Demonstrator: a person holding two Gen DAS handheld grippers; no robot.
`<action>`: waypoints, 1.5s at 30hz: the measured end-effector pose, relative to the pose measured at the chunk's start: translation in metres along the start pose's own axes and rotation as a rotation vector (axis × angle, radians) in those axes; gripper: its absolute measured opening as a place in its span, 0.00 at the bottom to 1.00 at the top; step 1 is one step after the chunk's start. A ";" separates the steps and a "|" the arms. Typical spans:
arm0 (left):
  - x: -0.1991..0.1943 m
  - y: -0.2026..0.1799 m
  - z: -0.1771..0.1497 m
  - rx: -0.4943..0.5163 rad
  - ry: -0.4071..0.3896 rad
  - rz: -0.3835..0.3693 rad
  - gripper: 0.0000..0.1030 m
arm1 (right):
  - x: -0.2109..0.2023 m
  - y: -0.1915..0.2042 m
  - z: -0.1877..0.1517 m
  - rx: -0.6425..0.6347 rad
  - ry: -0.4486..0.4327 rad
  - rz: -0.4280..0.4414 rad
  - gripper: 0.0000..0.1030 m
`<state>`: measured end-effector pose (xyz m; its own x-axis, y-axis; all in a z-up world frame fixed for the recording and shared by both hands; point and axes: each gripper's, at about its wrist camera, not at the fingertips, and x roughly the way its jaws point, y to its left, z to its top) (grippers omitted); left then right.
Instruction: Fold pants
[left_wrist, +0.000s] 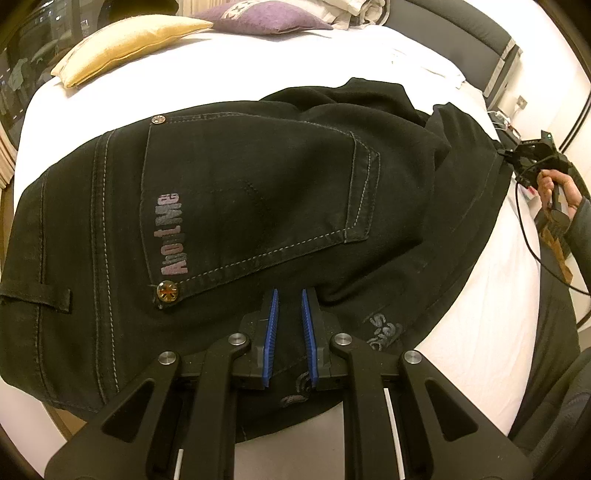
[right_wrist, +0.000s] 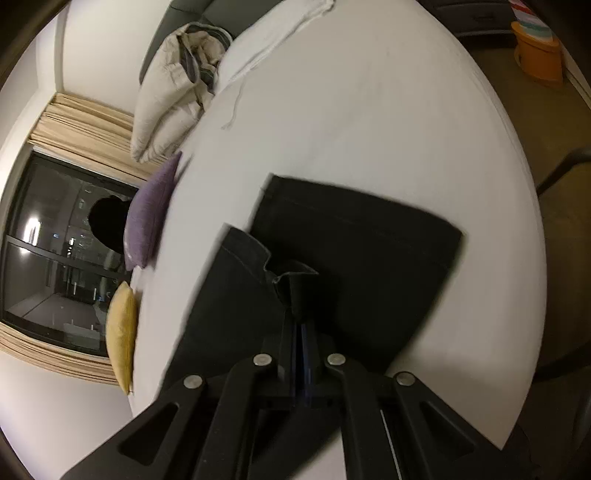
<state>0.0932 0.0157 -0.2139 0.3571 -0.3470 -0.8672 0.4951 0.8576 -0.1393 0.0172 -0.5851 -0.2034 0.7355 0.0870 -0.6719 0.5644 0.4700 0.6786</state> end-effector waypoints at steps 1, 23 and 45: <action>0.000 -0.001 0.001 -0.001 0.001 0.001 0.13 | -0.001 0.003 0.001 -0.008 0.004 0.017 0.04; 0.006 -0.020 0.014 -0.021 0.024 0.056 0.13 | 0.016 -0.003 0.042 0.041 0.099 0.094 0.08; 0.006 -0.015 0.009 -0.083 -0.005 0.071 0.13 | -0.049 0.064 0.052 -0.486 0.074 0.027 0.52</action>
<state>0.0952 -0.0024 -0.2131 0.3927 -0.2859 -0.8741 0.4011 0.9085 -0.1170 0.0362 -0.6050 -0.1117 0.7090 0.1587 -0.6871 0.2924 0.8205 0.4912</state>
